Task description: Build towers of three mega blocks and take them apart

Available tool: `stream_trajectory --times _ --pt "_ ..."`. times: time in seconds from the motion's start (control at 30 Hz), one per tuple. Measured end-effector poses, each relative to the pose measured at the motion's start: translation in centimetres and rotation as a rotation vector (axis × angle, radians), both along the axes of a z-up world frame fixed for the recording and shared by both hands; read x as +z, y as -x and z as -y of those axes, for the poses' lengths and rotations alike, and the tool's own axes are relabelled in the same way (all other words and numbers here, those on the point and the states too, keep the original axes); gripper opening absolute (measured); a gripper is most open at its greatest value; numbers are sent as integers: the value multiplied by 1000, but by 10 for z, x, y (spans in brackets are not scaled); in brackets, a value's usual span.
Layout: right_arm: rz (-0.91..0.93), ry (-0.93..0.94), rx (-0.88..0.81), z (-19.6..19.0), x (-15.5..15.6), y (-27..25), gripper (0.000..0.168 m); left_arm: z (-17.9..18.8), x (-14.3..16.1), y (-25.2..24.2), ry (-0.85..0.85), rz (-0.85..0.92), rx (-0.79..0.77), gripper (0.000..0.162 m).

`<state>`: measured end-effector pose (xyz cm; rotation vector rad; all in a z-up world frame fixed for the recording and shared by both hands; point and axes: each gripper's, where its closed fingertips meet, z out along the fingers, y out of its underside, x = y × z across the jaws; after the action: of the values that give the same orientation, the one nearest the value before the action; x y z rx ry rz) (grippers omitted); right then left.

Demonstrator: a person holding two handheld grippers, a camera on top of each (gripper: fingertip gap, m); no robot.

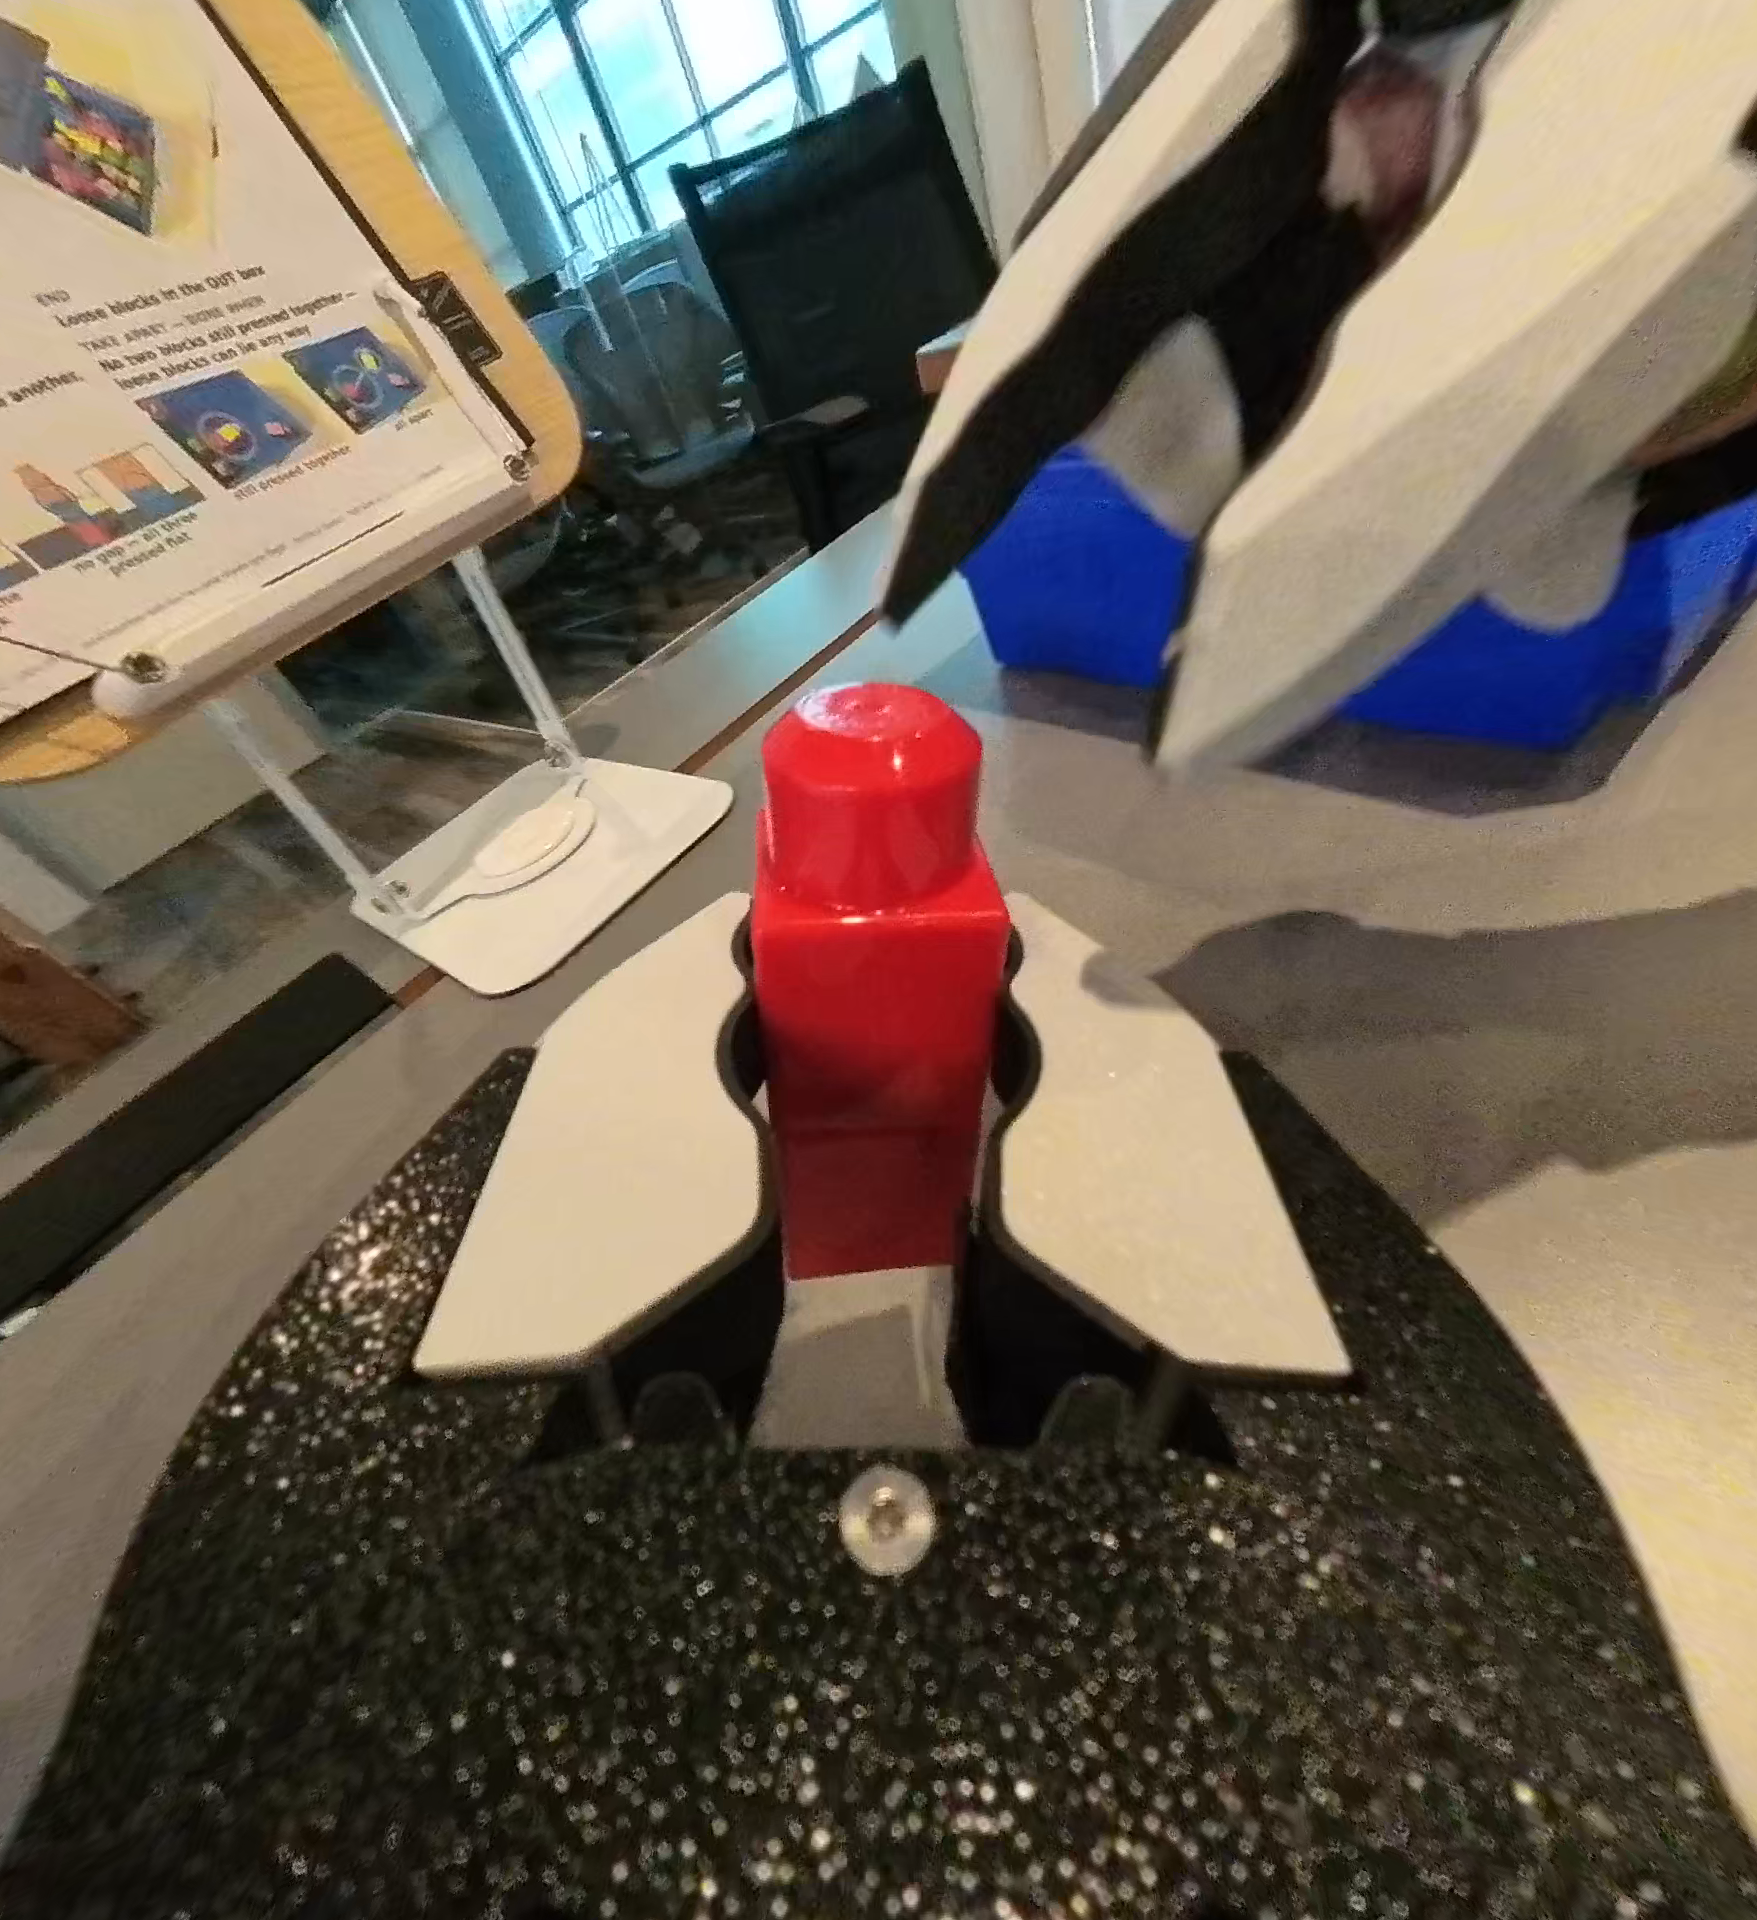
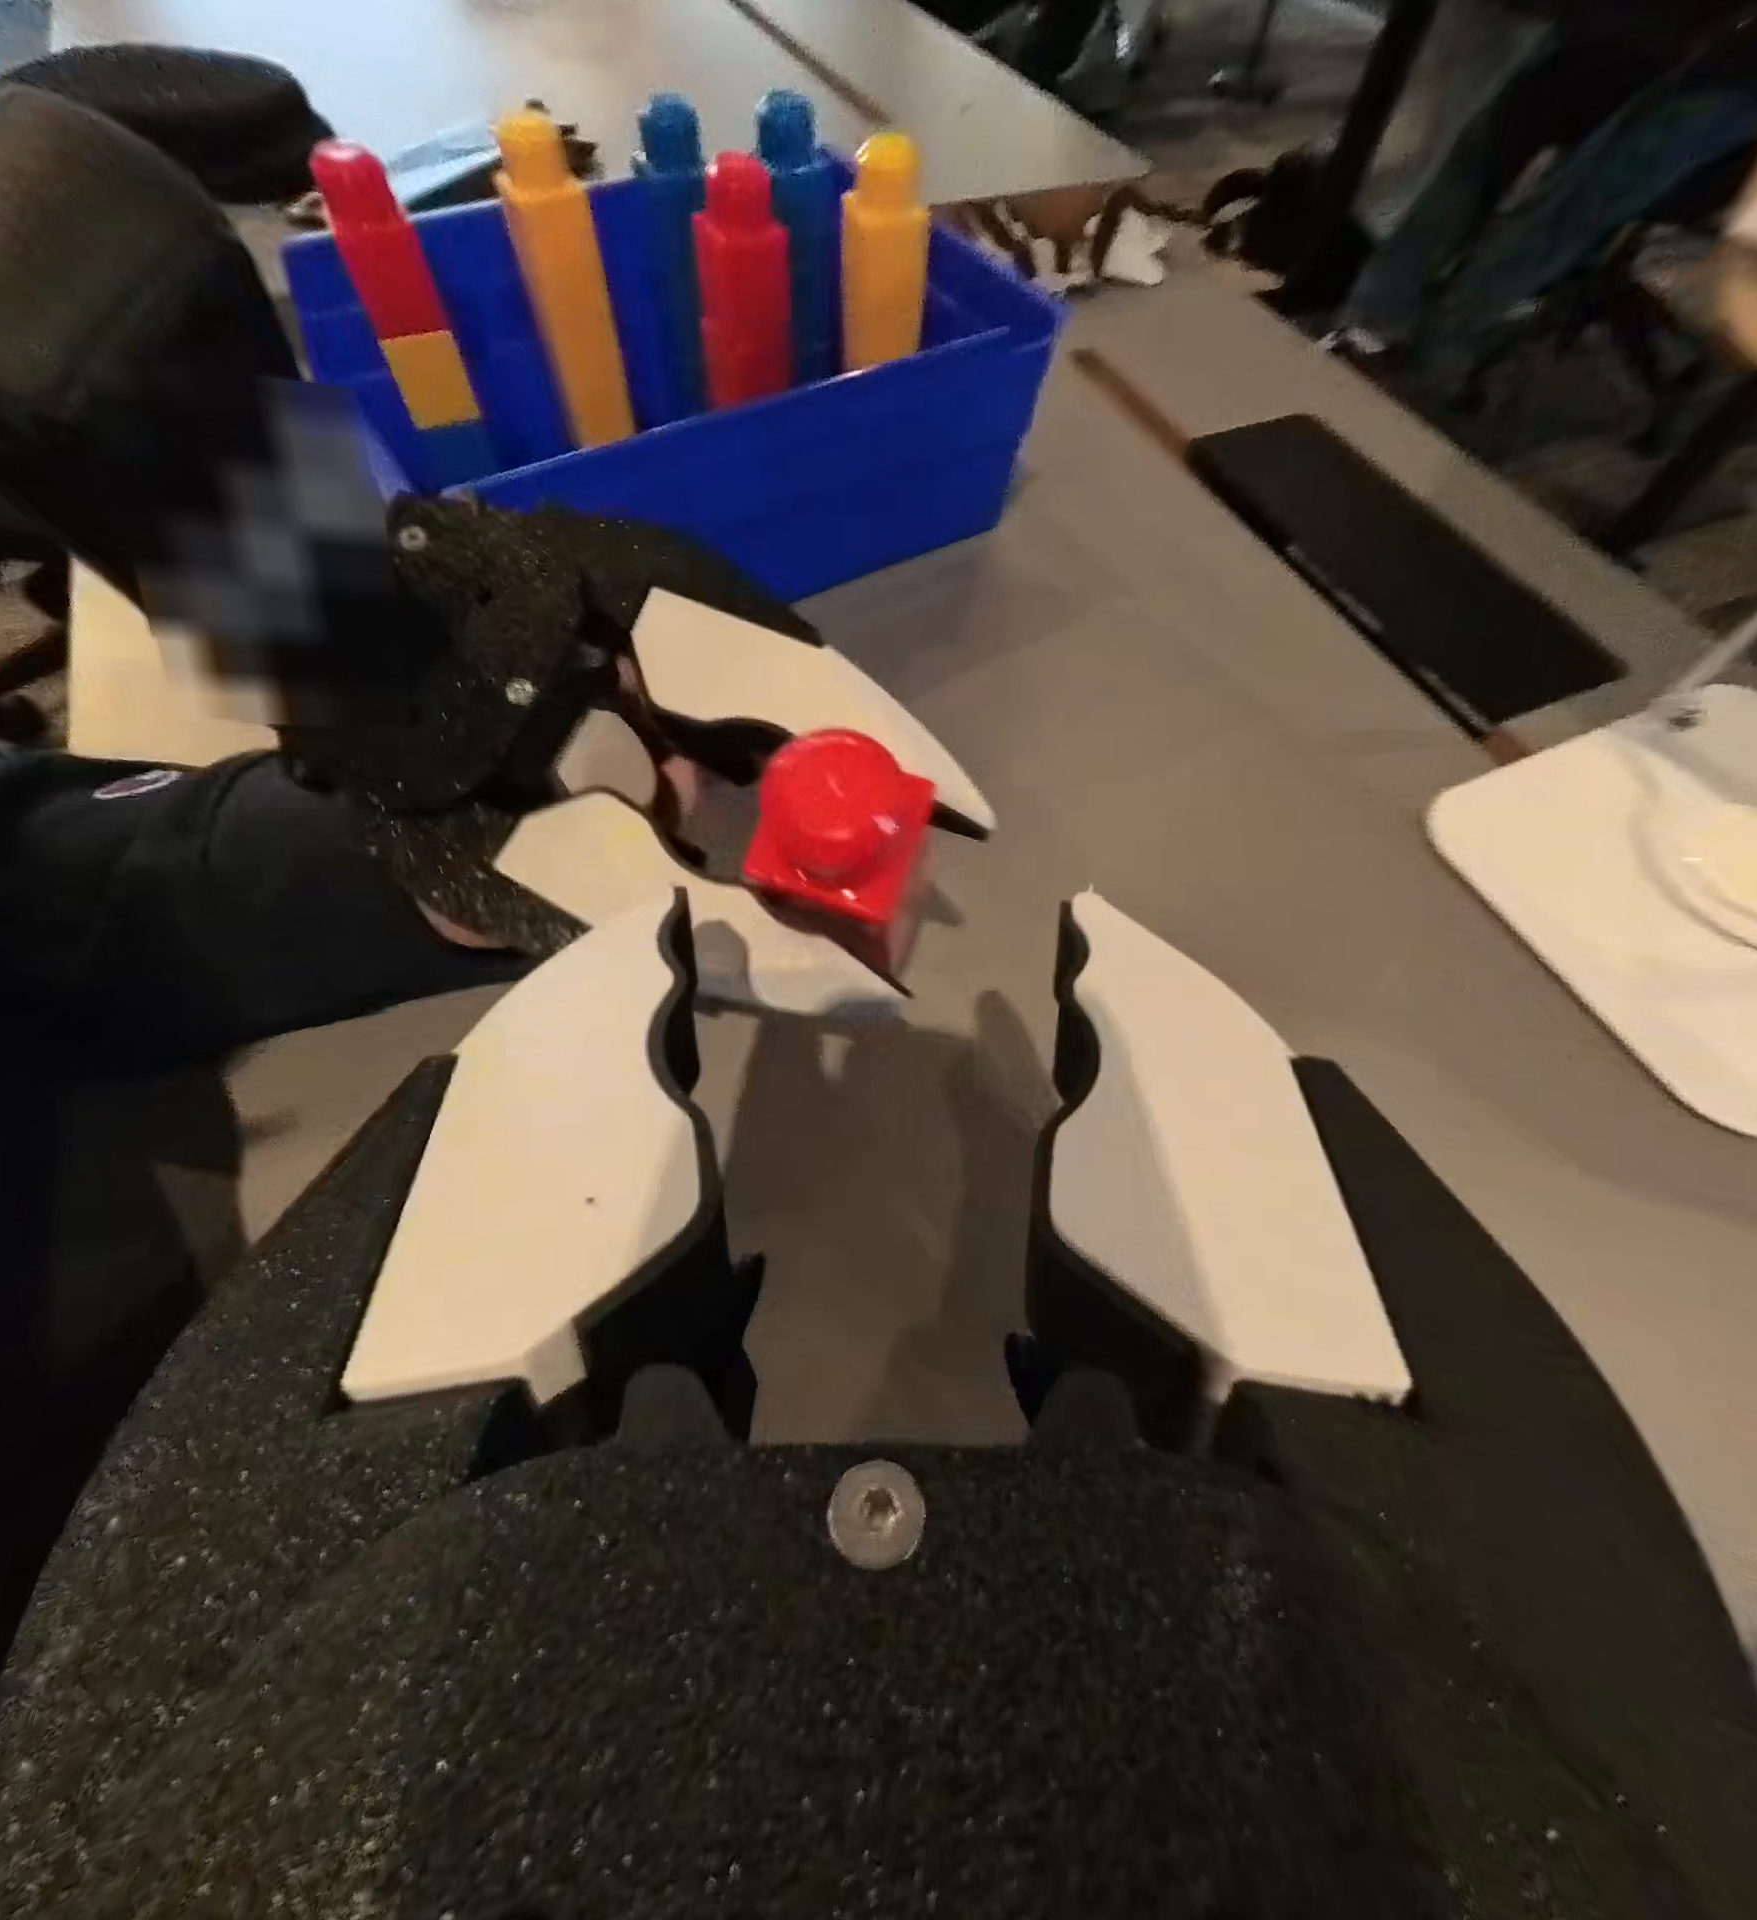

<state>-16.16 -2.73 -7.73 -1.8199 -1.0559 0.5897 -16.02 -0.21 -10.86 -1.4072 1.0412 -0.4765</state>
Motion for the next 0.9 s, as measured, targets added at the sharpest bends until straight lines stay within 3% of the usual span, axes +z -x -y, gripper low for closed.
stream_trajectory --times 0.17,0.27,0.3,0.37,0.43,0.53,0.63,0.7,0.77,0.83,0.9 --pt "42 141 19 -7 -28 25 63 1 -6 -4 -96 -107 25 40" --pt "56 149 24 -7 -30 27 46 1 -3 -5 -160 -128 54 41" --pt "54 133 8 -10 -29 24 40 1 -3 -6 -172 -126 47 48" --pt "36 109 -20 -15 -24 17 40 -7 -8 -3 -138 -138 88 80" --pt "-10 125 -17 -15 -19 14 39 -17 -23 0 -69 -194 117 72" --pt "-37 134 -5 -12 -16 11 38 -14 -23 -1 -77 -185 101 39" --pt "-68 164 58 -4 -12 7 38 -6 -22 -5 -57 -187 29 37" --pt "-216 217 143 6 7 1 37 7 -16 -12 19 -104 -90 36" --pt "-399 254 205 13 38 -17 36 6 -16 -8 68 -76 -109 36" --pt "-388 159 60 -4 49 -59 37 4 -14 -4 61 -60 -110 36" --pt "-245 3 -266 -37 50 -130 37 4 -10 -3 52 -34 -110 36"
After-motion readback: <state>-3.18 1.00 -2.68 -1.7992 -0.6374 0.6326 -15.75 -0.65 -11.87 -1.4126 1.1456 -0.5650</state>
